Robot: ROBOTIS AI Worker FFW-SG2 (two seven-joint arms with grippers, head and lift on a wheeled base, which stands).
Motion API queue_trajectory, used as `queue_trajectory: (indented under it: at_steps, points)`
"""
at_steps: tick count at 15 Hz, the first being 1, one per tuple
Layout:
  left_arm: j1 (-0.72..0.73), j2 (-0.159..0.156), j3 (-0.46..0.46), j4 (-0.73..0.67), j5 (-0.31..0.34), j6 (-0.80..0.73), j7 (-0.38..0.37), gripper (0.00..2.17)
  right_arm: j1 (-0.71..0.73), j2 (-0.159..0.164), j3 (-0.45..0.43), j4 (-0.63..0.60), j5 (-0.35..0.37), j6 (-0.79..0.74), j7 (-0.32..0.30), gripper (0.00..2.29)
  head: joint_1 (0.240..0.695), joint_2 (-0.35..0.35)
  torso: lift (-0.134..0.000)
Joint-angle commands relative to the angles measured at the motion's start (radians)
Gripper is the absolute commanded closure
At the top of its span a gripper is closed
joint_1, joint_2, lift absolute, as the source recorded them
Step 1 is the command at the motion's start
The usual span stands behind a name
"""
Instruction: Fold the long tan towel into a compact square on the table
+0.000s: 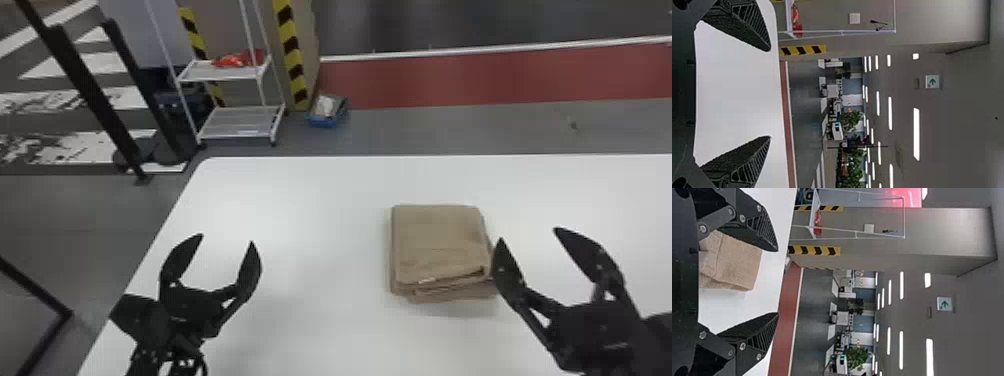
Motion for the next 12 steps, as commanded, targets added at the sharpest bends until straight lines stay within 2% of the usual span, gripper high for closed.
queue_trajectory:
  at_steps: [1, 3, 9, 12]
  points:
    - [0.044, -0.004, 0.001, -0.025, -0.002, -0.048, 0.006, 0.08, 0.016, 0.001, 0.010, 0.035, 0.020, -0.072, 0.001, 0.20, 0.695, 0.223, -0.112]
    - [0.063, -0.004, 0.003, -0.036, -0.002, -0.054, 0.009, 0.08, 0.027, 0.001, 0.010, 0.046, 0.019, -0.072, -0.005, 0.20, 0.695, 0.238, -0.112]
    - [0.099, -0.004, 0.006, -0.064, -0.002, -0.064, 0.032, 0.08, 0.038, 0.001, 0.017, 0.043, 0.019, -0.044, -0.079, 0.20, 0.695, 0.237, -0.112]
    - [0.105, -0.004, 0.003, -0.071, -0.016, -0.060, 0.036, 0.08, 0.035, 0.001, 0.017, 0.046, 0.010, -0.044, -0.082, 0.20, 0.695, 0.237, -0.112]
